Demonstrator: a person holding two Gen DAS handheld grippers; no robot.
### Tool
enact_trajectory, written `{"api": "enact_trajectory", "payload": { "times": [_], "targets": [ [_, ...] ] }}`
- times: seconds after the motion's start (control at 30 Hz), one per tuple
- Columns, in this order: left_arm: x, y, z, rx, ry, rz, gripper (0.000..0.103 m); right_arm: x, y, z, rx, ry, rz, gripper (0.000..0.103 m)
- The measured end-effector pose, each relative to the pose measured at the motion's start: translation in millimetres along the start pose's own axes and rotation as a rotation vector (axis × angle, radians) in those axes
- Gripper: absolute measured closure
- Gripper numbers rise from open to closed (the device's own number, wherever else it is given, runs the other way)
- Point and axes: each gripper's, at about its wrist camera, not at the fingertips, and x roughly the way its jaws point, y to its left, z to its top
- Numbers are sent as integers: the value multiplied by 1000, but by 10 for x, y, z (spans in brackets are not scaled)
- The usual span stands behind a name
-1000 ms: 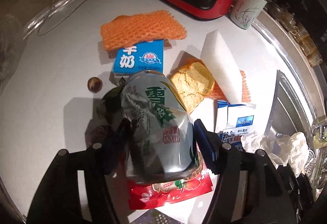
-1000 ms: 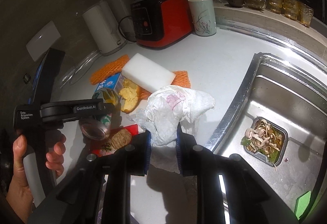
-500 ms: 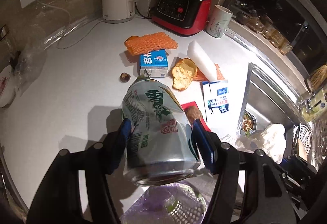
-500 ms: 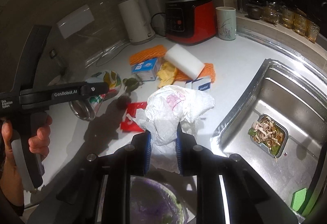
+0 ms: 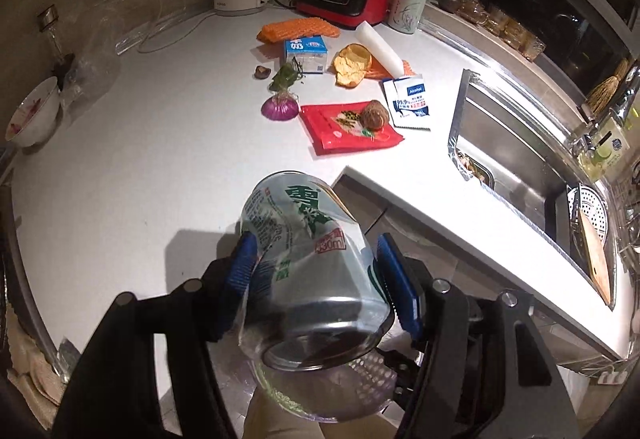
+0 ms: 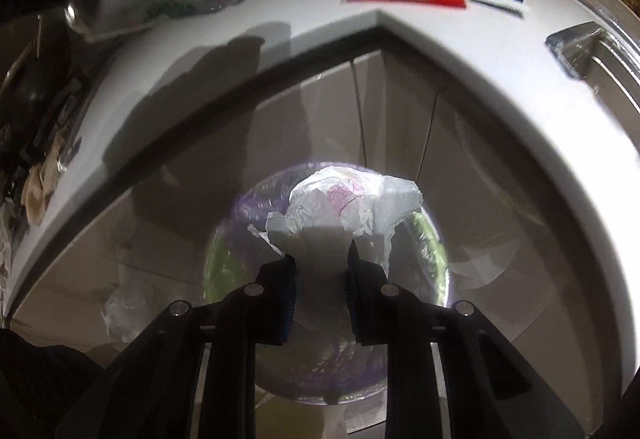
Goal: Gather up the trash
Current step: 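Carry the can and tissue down to the purple-lined bin and release both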
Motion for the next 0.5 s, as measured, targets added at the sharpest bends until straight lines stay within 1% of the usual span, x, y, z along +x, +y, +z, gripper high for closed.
{"api": "enact_trajectory", "payload": {
  "times": [0.03,0.1,0.13,0.17,0.2,0.27,0.33,0.4,0.43,0.5],
  "targets": [
    [-13,-1,-85,-3,3,-1,43,99,21,-64,-14,19,7,72],
    [-22,-6,-209,-5,6,1,43,264,46,-151,-38,49,-3,44],
    [-26,-11,-261,-6,6,1,43,311,54,-182,-44,56,-25,24],
    [-40,-9,-323,-7,7,-1,44,322,64,-200,-49,50,-41,19],
    [-38,-12,-367,-9,11,-1,44,315,61,-210,-50,47,-44,18],
    [-33,-24,-445,-10,17,-3,45,255,53,-208,-42,39,-51,12],
    [-13,-41,-489,-10,25,-8,46,144,18,-232,-41,15,-58,10],
    [25,-67,-529,-7,37,-17,60,24,-21,-232,-37,-7,-73,8],
    [52,-81,-543,-7,53,-24,64,-44,-47,-234,-32,-19,-81,8],
    [97,-100,-576,-16,68,-35,64,-157,-111,-223,-13,-34,-90,7]
  ]
}}
